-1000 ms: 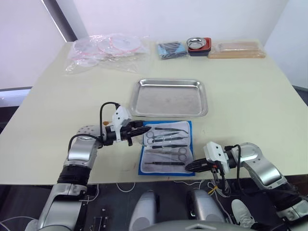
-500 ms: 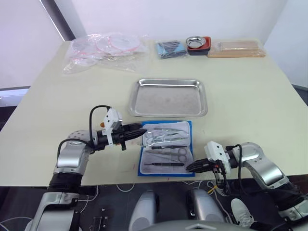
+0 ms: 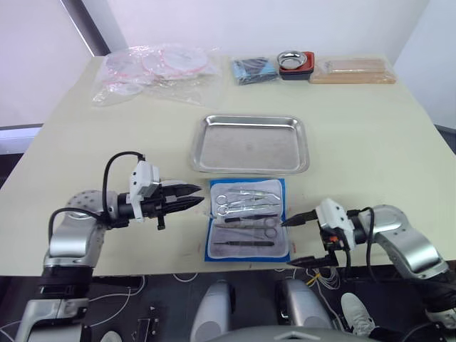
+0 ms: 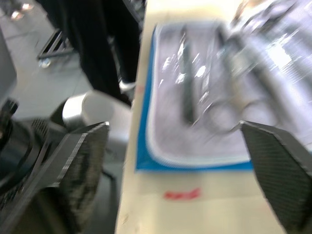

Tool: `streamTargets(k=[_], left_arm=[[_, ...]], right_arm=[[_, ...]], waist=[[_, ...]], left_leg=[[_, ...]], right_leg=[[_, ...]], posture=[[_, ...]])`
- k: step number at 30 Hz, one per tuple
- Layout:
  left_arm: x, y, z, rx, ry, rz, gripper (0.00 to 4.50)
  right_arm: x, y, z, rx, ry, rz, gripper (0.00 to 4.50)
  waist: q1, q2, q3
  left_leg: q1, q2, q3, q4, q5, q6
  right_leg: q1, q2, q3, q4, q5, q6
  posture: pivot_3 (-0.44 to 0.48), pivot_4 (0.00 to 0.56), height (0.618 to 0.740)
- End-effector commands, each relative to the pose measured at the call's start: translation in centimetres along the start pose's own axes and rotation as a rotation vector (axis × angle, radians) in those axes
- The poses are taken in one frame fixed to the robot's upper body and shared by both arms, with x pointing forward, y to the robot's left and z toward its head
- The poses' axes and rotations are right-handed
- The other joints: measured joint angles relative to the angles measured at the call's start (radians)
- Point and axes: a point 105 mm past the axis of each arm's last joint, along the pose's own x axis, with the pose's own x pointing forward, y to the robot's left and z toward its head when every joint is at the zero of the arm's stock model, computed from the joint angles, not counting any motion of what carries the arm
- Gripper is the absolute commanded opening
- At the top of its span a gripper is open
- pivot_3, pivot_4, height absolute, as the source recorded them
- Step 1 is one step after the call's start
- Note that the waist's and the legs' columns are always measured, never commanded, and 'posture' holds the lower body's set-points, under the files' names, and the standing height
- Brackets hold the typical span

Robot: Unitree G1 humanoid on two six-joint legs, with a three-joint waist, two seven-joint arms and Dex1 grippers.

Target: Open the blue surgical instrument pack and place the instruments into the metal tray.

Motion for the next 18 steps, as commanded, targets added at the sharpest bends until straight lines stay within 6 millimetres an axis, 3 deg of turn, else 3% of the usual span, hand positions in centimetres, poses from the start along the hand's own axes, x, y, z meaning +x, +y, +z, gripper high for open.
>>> streamTargets(k=[1,10,13,15,17,18], left_arm=[[-0.2,-0.2,1.9,0.1,-0.031,-0.017,1.38],[-0.4,-1.2,3.7,0.174,0.03,-0.084,1.38],[-0.6,-1.3,4.4,0.178,0.042,-0.084,2.14],[-0.7,-2.0,4.9,0.187,0.039,-0.124,3.15],[-0.7,-2.6,5.3,0.193,0.038,-0.165,3.83],[-0.7,-2.9,5.6,0.203,0.038,-0.184,4.47]], right_arm=[[-0.3,-0.4,1.8,-0.061,-0.067,-0.02,4.45],[0.8,-2.3,1.4,-0.157,-0.11,-0.096,4.45],[1.1,-2.6,1.3,-0.173,-0.118,-0.103,4.5],[1.2,-2.8,1.1,-0.174,-0.125,-0.107,4.5],[1.3,-2.8,1.0,-0.178,-0.124,-0.108,4.5],[1.4,-2.8,0.8,-0.181,-0.124,-0.109,4.5]], waist=[[0.001,0.0,0.0],[0.001,0.0,0.0],[0.001,0.0,0.0],[0.001,0.0,0.0],[0.001,0.0,0.0],[0.001,0.0,0.0]], left_leg=[[0.0,0.0,0.0,0.0,0.0,0.0],[-0.012,-0.001,-0.001,0.0,0.0,0.0],[-0.012,-0.001,-0.001,0.0,0.0,0.0],[-0.012,-0.001,0.0,0.0,0.0,0.0],[-0.012,-0.001,0.0,0.0,0.0,0.0],[-0.012,-0.001,0.0,0.0,0.0,0.0]], right_leg=[[0.0,-0.001,0.0,-0.001,0.0,-0.001],[-0.01,-0.001,-0.001,0.0,0.003,-0.004],[-0.011,0.0,-0.001,0.0,0.003,-0.004],[-0.011,0.0,-0.001,0.0,0.003,-0.004],[-0.011,0.0,-0.001,0.0,0.003,-0.004],[-0.011,0.0,-0.001,0.0,0.003,-0.004]], posture=[[0.0,0.15,0.74],[0.0,0.15,0.74],[0.0,0.15,0.74],[0.0,0.15,0.74],[0.0,0.15,0.74],[0.0,0.15,0.74]])
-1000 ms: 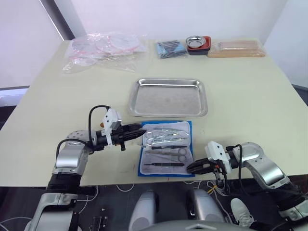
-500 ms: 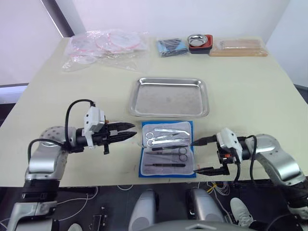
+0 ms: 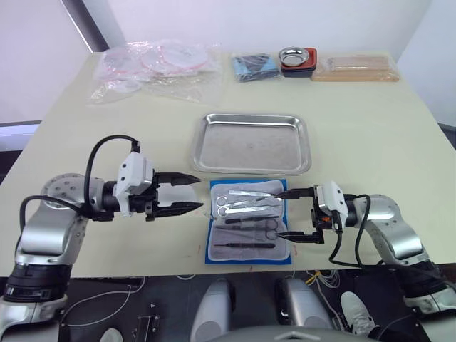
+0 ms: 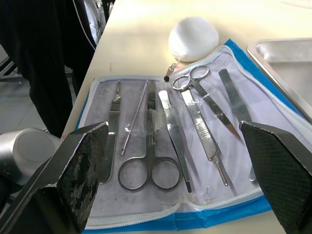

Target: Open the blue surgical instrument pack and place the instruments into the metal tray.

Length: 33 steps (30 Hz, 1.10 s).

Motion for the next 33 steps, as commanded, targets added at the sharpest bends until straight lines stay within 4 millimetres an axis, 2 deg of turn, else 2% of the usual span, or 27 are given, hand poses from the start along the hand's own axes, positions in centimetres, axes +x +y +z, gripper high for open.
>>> streamTargets(k=[1,4,13,23,33], left_arm=[[-0.3,-0.9,2.1,0.066,-0.022,-0.063,4.47],[-0.3,-1.6,2.5,0.078,-0.012,-0.109,4.47],[-0.7,-2.1,1.5,0.086,0.038,-0.134,4.47],[-1.2,-1.9,-0.1,0.087,0.053,-0.127,4.47],[-1.2,-1.7,-0.6,0.092,0.048,-0.112,4.47]], right_arm=[[0.2,-0.1,0.5,-0.053,-0.014,0.008,4.5],[0.3,-0.1,0.2,-0.075,-0.013,0.009,4.5],[1.2,-0.1,-0.6,-0.084,-0.03,0.018,4.5],[1.8,-0.6,-3.5,-0.049,0.06,0.009,4.5],[1.7,0.4,-6.6,0.053,0.21,0.044,4.5]], waist=[[0.0,0.0,0.0],[0.0,0.0,0.0],[-0.002,0.0,0.0],[-0.002,0.0,0.0],[-0.003,-0.001,-0.001]], left_leg=[[0.0,0.0,0.0,0.0,0.0,0.0],[0.0,0.0,0.0,0.0,0.0,0.0],[0.001,0.001,0.001,0.0,0.0,0.0],[0.002,0.001,0.002,0.001,0.0,0.0],[0.005,0.001,0.003,0.004,0.0,0.0]], right_leg=[[0.0,0.0,0.0,0.0,0.0,0.0],[0.0,0.0,0.0,0.0,0.0,0.0],[0.0,0.001,0.001,0.001,0.0,0.0],[0.0,0.002,0.002,0.002,0.0,0.0],[0.0,0.002,0.004,0.009,0.0,-0.001]], posture=[[0.0,0.15,0.74],[0.0,0.15,0.74],[0.0,0.15,0.74],[0.0,0.15,0.74],[0.0,0.15,0.74]])
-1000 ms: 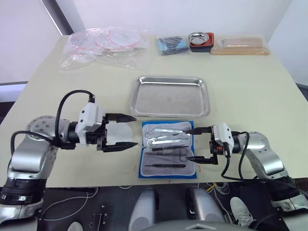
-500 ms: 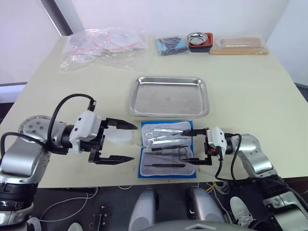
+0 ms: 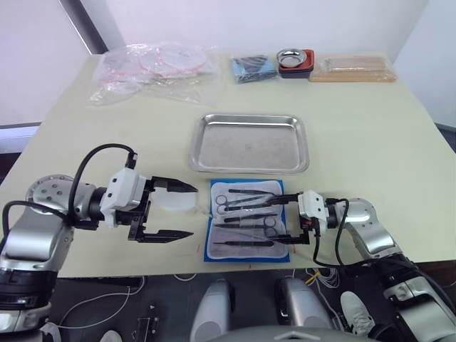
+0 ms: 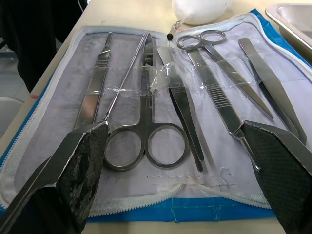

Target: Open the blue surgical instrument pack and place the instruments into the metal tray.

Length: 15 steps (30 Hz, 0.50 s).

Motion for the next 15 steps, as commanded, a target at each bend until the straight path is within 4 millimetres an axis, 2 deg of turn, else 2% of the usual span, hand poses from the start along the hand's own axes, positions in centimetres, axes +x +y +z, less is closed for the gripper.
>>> streamTargets(k=[1,5,9,15], left_arm=[[-0.1,0.0,0.1,0.019,-0.004,0.007,4.47],[-0.1,0.5,0.0,-0.001,-0.023,0.035,4.47],[0.7,1.6,-0.4,-0.029,-0.048,0.052,4.47],[2.1,3.2,-0.9,-0.018,-0.058,0.045,4.47]], right_arm=[[-0.1,1.3,-2.8,0.092,0.129,0.035,4.5],[-0.2,1.9,-3.6,0.165,0.181,0.061,4.5],[-0.1,2.0,-3.9,0.175,0.196,0.06,4.5],[0.2,1.9,-4.1,0.169,0.203,0.055,4.5]], waist=[[0.0,0.0,0.0],[0.001,-0.001,-0.001],[0.003,-0.003,-0.003],[0.001,-0.005,-0.004]], left_leg=[[0.001,0.0,0.0,0.0,0.0,0.0],[0.003,0.0,0.001,0.001,0.0,0.0],[0.012,0.0,0.001,0.001,0.0,0.0],[0.015,0.0,0.001,0.001,0.0,0.0]], right_leg=[[0.0,0.0,0.0,0.001,0.0,0.0],[0.0,0.001,0.001,0.005,0.0,0.0],[0.009,0.001,0.002,0.004,-0.003,0.003],[0.012,0.001,0.002,0.004,-0.003,0.003]], posture=[[0.0,0.15,0.74],[0.0,0.15,0.74],[0.0,0.15,0.74],[0.0,0.15,0.74]])
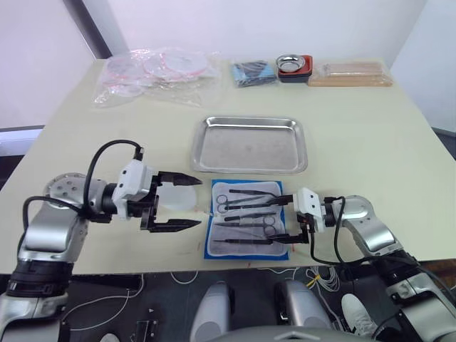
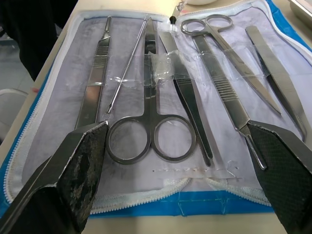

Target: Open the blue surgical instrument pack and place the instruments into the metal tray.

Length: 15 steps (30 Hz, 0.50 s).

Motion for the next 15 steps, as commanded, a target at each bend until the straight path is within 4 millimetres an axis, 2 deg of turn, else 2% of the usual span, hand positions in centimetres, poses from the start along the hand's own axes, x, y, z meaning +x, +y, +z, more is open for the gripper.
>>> streamTargets(k=[1,8,11,12,13,15], left_arm=[[0.7,1.4,0.0,0.036,0.001,0.019,4.47],[2.0,3.0,-2.0,0.037,0.071,-0.005,4.47],[2.6,3.3,-2.4,0.017,0.061,-0.029,3.59],[2.8,3.4,-2.6,0.015,0.066,-0.041,3.1],[3.0,3.5,-2.8,0.016,0.07,-0.048,2.78],[3.3,3.7,-3.3,0.019,0.087,-0.052,1.72]], right_arm=[[0.3,1.5,-3.4,0.099,0.119,0.032,4.5],[0.3,1.4,-3.7,0.103,0.123,0.024,4.5],[0.4,1.3,-3.7,0.104,0.122,0.024,4.5],[0.5,1.3,-3.7,0.104,0.121,0.022,4.5],[0.5,1.3,-3.7,0.104,0.12,0.022,4.5],[0.7,1.2,-3.7,0.103,0.116,0.018,4.5]], waist=[[-0.001,-0.001,-0.001],[-0.003,-0.002,-0.001],[-0.003,-0.002,-0.002],[-0.003,-0.002,-0.002],[-0.004,-0.002,-0.002],[-0.004,-0.002,-0.002]], left_leg=[[0.0,0.0,0.0,0.0,0.0,0.0],[0.0,0.0,0.0,0.0,0.0,0.0],[0.0,0.0,0.0,0.0,0.0,0.0],[0.0,0.0,0.0,0.0,0.0,0.0],[0.0,0.0,0.0,0.0,0.0,0.0],[0.0,0.001,0.0,0.0,0.0,0.0]], right_leg=[[0.0,0.0,0.0,0.0,0.0,0.0],[0.0,0.001,0.001,0.0,0.0,0.0],[0.0,0.001,0.001,0.0,0.001,0.0],[0.0,0.001,0.001,0.0,0.001,0.0],[0.0,0.001,0.001,0.0,0.001,0.0],[0.0,0.002,0.0,0.001,0.001,0.0]], posture=[[0.0,0.15,0.74],[0.0,0.15,0.74],[0.0,0.15,0.74],[0.0,0.15,0.74],[0.0,0.15,0.74],[0.0,0.15,0.74]])
